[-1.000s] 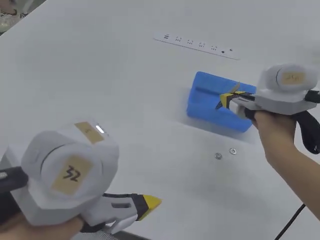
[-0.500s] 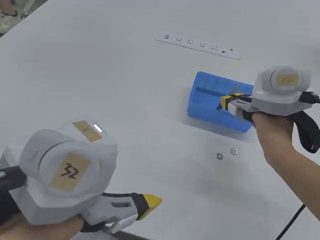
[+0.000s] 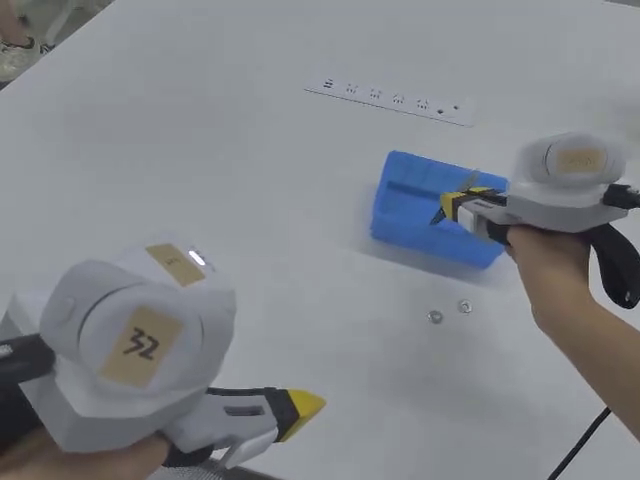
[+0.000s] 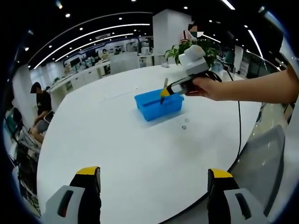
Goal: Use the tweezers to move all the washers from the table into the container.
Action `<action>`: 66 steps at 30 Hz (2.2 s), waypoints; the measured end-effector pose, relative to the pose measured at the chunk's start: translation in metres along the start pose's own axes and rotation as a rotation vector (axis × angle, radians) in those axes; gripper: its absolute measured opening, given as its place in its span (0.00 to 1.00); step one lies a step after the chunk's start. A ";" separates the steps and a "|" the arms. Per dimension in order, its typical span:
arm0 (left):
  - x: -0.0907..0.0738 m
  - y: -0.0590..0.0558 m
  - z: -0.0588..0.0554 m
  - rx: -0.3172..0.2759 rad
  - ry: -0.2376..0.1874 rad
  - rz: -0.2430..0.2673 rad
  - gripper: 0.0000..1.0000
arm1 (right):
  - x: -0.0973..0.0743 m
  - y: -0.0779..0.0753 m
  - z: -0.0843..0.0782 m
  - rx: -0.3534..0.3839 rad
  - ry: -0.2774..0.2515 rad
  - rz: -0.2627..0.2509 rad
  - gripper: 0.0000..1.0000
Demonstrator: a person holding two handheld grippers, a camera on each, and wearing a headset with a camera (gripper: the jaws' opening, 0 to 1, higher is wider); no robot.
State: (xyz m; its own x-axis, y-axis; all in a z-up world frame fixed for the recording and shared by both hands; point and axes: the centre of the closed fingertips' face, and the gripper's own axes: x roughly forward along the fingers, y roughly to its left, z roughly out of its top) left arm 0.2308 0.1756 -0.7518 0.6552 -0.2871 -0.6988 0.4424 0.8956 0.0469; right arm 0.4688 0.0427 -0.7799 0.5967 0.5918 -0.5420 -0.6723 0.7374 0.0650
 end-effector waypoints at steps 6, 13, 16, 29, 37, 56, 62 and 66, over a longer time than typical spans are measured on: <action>0.000 -0.001 0.002 0.005 -0.005 -0.002 0.97 | -0.027 0.013 0.022 -0.016 -0.069 0.016 0.03; -0.001 -0.001 0.003 0.012 -0.009 -0.005 0.97 | -0.051 0.026 0.031 -0.020 -0.115 0.034 0.03; -0.001 -0.001 0.003 0.016 -0.008 -0.004 0.97 | -0.063 0.034 0.033 -0.023 -0.130 0.039 0.03; 0.001 -0.004 0.001 0.024 -0.002 -0.011 0.97 | -0.081 0.047 -0.004 -0.021 -0.062 0.069 0.03; 0.001 -0.003 0.000 0.020 0.001 -0.013 0.97 | -0.079 0.054 -0.034 -0.005 -0.004 0.089 0.03; 0.001 -0.005 -0.002 0.026 0.014 -0.014 0.96 | -0.070 0.052 -0.077 0.032 0.082 0.089 0.03; 0.001 -0.005 -0.002 0.025 0.014 -0.014 0.96 | -0.068 0.052 -0.075 0.054 0.078 0.088 0.03; 0.001 -0.004 -0.003 0.029 0.018 -0.013 0.96 | -0.070 0.054 -0.073 0.053 0.073 0.092 0.03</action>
State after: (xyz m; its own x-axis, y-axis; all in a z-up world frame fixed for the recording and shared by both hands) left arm 0.2278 0.1724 -0.7544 0.6385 -0.2923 -0.7120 0.4684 0.8816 0.0581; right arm 0.3586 0.0178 -0.8001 0.4987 0.6342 -0.5908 -0.6977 0.6982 0.1606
